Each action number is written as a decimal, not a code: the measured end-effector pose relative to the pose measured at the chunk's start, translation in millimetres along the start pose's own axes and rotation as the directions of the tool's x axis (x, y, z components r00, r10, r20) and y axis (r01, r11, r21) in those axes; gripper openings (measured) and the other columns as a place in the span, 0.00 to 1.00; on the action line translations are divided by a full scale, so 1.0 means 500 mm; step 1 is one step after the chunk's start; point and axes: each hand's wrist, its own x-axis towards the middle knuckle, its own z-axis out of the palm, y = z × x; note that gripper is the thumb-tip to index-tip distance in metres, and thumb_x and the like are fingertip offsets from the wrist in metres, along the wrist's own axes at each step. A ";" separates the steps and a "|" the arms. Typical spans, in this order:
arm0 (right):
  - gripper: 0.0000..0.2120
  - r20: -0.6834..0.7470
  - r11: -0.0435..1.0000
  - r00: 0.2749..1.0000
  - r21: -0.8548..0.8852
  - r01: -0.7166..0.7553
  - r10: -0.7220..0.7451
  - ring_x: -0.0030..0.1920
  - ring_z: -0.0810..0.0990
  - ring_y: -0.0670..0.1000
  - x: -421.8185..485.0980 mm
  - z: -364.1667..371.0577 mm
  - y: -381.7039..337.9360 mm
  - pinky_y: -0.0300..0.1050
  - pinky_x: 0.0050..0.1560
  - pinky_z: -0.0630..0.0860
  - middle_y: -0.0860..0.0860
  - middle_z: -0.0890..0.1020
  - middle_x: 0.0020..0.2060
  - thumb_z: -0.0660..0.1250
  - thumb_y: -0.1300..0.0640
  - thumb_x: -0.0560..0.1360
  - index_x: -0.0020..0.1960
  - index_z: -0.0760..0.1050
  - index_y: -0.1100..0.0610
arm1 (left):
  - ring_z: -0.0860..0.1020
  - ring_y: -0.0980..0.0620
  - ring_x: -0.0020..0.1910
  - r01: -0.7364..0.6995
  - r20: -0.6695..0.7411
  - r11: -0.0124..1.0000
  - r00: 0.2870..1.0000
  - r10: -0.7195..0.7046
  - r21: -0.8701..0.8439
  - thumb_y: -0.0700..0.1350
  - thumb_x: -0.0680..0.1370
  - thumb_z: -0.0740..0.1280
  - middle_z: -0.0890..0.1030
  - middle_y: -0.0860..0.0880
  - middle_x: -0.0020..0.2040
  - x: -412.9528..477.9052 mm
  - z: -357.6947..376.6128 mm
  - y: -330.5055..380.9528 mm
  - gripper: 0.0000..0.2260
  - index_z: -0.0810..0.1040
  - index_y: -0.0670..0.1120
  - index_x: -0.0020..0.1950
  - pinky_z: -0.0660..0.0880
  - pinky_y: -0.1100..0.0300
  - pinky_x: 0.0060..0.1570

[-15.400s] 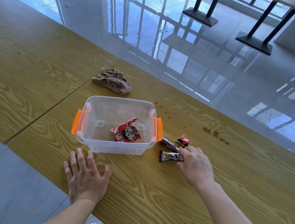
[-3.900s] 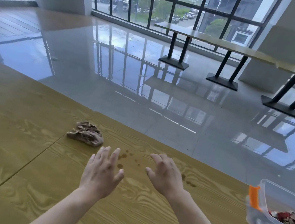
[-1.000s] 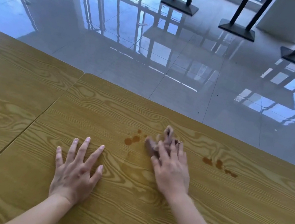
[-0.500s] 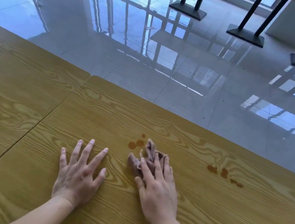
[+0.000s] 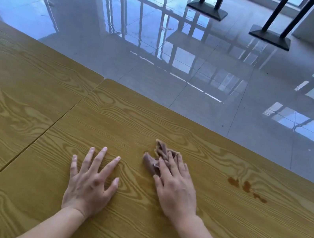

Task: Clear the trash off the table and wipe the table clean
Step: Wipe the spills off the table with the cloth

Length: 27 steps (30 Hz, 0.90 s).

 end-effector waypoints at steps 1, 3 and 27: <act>0.25 0.020 0.997 0.997 -0.002 0.078 -0.078 0.79 0.48 0.52 -0.050 0.000 -0.006 0.52 0.77 0.51 0.50 0.58 0.78 0.53 0.43 0.82 0.76 0.62 0.50 | 0.55 0.43 0.78 -0.002 0.000 1.000 1.000 0.002 -0.001 0.63 0.75 0.56 0.61 0.49 0.78 0.000 0.000 0.000 0.26 0.65 0.62 0.74 0.49 0.32 0.72; 0.25 0.056 0.985 0.984 -0.017 0.170 -0.169 0.79 0.49 0.51 -0.089 0.003 0.013 0.52 0.76 0.55 0.50 0.59 0.78 0.54 0.43 0.82 0.76 0.64 0.50 | 0.55 0.43 0.78 -0.007 0.003 1.000 1.000 0.007 -0.002 0.63 0.75 0.56 0.61 0.48 0.78 0.002 0.001 -0.001 0.26 0.66 0.62 0.74 0.49 0.32 0.72; 0.25 0.078 0.993 0.994 0.077 -0.085 0.079 0.78 0.37 0.55 0.116 0.007 -0.074 0.54 0.78 0.39 0.45 0.46 0.80 0.47 0.37 0.81 0.78 0.51 0.38 | 0.56 0.44 0.78 -0.007 -0.020 1.000 1.000 0.007 0.016 0.64 0.74 0.55 0.63 0.49 0.78 0.004 0.011 -0.009 0.27 0.67 0.62 0.73 0.50 0.33 0.72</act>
